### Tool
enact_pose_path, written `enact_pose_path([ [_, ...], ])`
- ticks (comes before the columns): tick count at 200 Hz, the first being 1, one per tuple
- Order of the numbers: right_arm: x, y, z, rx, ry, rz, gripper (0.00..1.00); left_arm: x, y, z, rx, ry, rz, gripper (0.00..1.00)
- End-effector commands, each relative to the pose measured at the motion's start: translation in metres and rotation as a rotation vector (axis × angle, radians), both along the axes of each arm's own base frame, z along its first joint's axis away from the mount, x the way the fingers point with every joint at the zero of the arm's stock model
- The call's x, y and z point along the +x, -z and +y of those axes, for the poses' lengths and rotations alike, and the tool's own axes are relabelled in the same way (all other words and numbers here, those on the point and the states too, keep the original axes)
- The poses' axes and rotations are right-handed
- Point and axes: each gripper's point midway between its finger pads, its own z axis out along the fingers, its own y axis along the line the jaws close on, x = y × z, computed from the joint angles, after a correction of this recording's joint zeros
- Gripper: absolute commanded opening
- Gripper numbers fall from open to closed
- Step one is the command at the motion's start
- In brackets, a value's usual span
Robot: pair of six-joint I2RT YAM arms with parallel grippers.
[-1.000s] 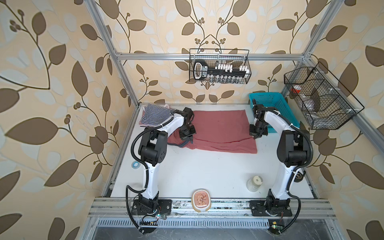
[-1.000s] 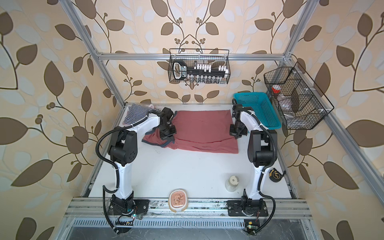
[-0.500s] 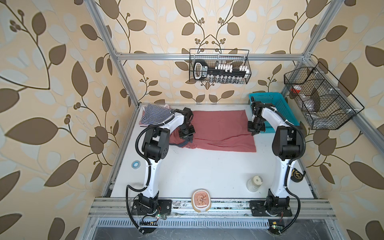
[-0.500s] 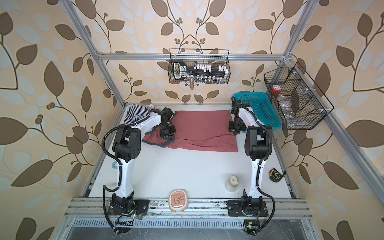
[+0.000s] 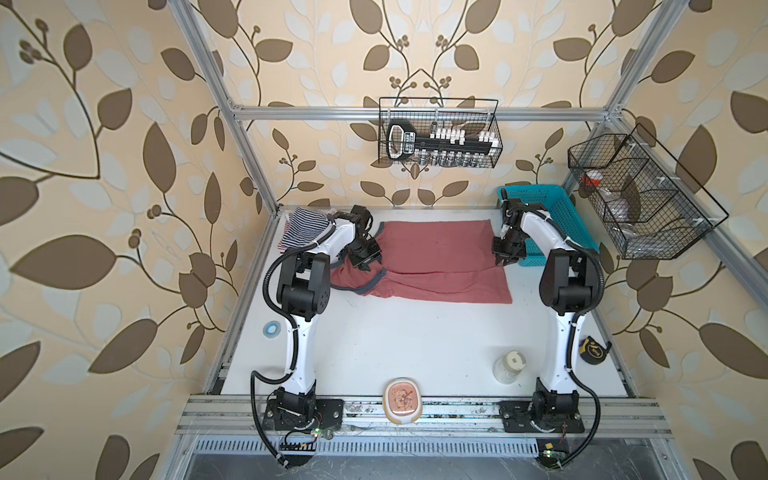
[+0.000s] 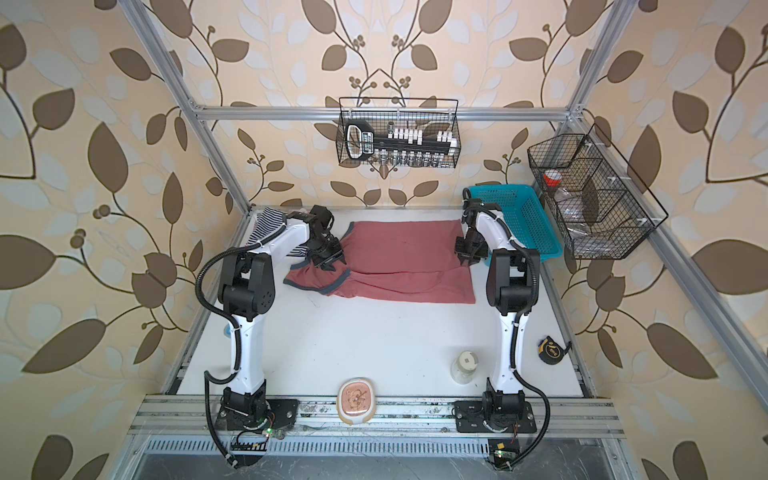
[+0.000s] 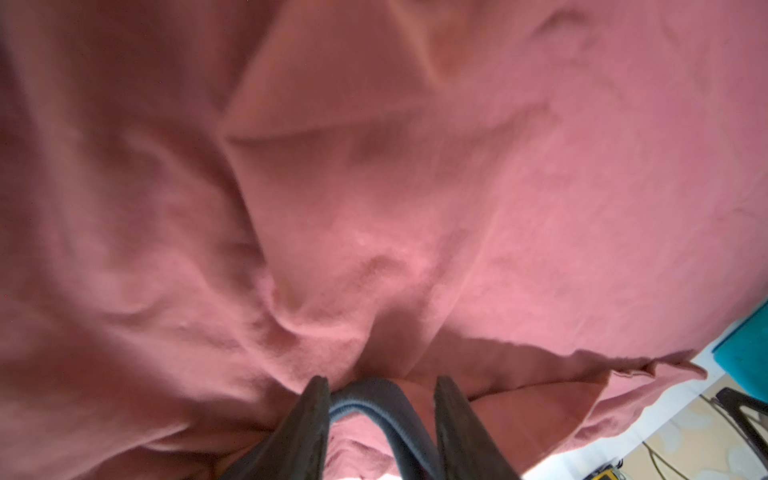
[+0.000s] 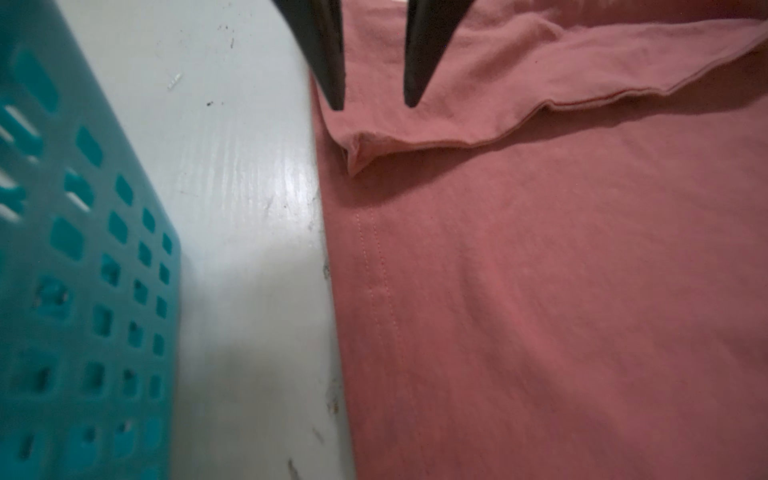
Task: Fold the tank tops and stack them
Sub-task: 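Lower the folded hem onto the top and open both grippers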
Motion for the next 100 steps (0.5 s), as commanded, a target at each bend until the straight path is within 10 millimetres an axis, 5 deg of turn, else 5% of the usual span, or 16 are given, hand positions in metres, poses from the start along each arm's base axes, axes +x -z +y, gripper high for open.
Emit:
enact_pose_path([
  [1,-0.001,-0.027,0.003,0.022,-0.004,-0.074,0.32,0.008,-0.04,0.013,0.055,-0.025,-0.088,0.49],
  [42,-0.024,-0.05,0.024,0.107,-0.068,-0.154,0.32,-0.019,-0.071,0.03,0.166,0.01,-0.147,0.48],
  [77,-0.059,-0.03,0.042,0.192,-0.112,-0.122,0.0,-0.062,-0.057,0.014,0.173,0.109,-0.106,0.29],
  [100,-0.075,-0.007,0.051,0.225,-0.135,-0.072,0.0,-0.082,-0.032,-0.001,0.153,0.159,-0.054,0.24],
])
